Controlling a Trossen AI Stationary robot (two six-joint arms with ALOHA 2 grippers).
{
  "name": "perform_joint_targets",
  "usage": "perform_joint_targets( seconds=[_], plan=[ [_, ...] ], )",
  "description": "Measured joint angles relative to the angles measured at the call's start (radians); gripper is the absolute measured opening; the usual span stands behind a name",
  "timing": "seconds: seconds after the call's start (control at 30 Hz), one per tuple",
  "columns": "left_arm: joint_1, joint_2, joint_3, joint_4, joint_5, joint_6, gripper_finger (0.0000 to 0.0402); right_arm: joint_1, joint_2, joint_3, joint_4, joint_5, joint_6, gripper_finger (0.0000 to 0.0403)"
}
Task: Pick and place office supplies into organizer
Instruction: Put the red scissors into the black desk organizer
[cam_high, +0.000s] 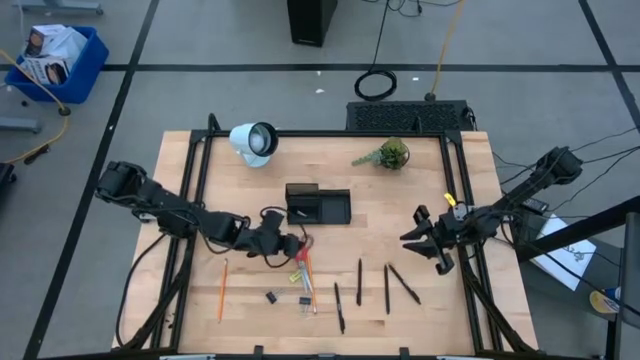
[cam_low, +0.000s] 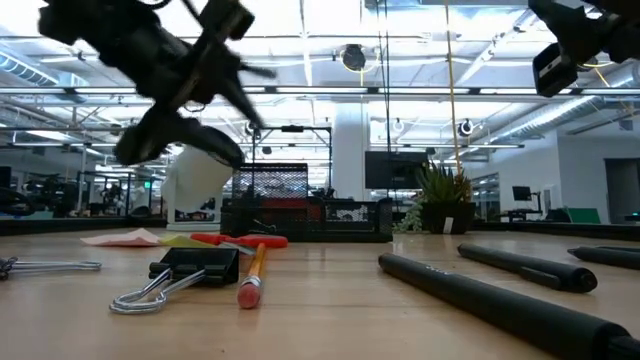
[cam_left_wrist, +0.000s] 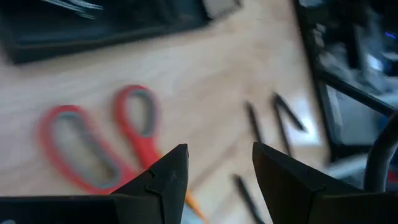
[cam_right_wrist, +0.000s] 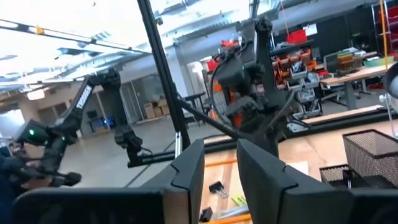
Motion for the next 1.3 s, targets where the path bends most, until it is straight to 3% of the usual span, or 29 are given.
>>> perform_joint_targets(
  seconds=[0.2, 0.33, 0.67, 0.8, 1.03, 1.2, 1.3],
  plan=[
    [-0.028, 0.013, -0.001, -0.267, -0.066, -0.314, 0.0184, 0.000, 0.000, -0.001, -0.005, -0.009, 0.000, 0.0089],
    [-0.052, 0.011, 0.001, -0.287, -0.074, -0.384, 0.0184, 0.000, 0.001, -0.001, -0.010, -0.011, 0.000, 0.0089],
    [-0.036, 0.001, 0.000, -0.267, -0.046, -0.402, 0.0184, 0.000, 0.001, -0.002, -0.012, -0.011, 0.000, 0.0089],
    [-0.030, 0.000, 0.001, -0.244, 0.024, -0.365, 0.0184, 0.000, 0.001, -0.002, -0.012, -0.011, 0.000, 0.0089],
    [-0.002, 0.000, 0.001, -0.254, 0.009, -0.441, 0.0184, 0.000, 0.001, -0.002, -0.012, -0.011, 0.000, 0.0089],
    [0.042, 0.009, 0.031, -0.354, 0.101, -0.517, 0.0184, 0.000, 0.001, -0.002, -0.012, -0.011, 0.000, 0.0089],
    [0.052, 0.011, 0.063, -0.378, 0.105, -0.526, 0.0184, 0.000, 0.001, -0.002, -0.012, -0.011, 0.000, 0.0089]
  ],
)
